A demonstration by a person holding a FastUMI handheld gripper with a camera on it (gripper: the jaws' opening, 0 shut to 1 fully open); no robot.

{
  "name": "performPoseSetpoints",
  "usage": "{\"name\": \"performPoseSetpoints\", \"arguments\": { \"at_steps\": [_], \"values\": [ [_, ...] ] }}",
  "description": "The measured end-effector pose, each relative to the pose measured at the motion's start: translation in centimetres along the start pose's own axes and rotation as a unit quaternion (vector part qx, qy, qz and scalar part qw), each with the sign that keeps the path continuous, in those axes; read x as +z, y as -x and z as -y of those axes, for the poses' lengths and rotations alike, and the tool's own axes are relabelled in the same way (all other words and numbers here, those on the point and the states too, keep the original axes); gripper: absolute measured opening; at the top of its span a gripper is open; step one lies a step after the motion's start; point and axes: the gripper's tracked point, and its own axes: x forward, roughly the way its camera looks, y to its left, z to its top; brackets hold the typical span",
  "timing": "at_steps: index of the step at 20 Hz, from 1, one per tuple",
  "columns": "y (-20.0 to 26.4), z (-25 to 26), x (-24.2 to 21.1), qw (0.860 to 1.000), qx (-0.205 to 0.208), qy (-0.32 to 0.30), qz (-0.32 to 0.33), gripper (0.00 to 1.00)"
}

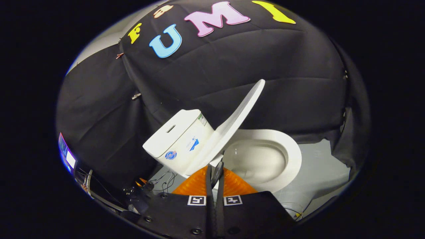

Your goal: Open the toilet lid.

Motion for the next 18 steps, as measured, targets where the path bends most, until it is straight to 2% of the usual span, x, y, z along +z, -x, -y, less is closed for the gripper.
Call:
{"name": "performPoseSetpoints", "arguments": {
  "at_steps": [9,12,18],
  "values": [
    [-0.9,-6.6,3.5,0.998,-0.016,0.052,0.031,0.05],
    [-2.1,-9.9,4.8,0.994,-0.008,0.103,0.042,0.05],
    [-4.6,-16.0,6.5,0.985,0.021,0.161,0.056,0.05]
  ]
}}
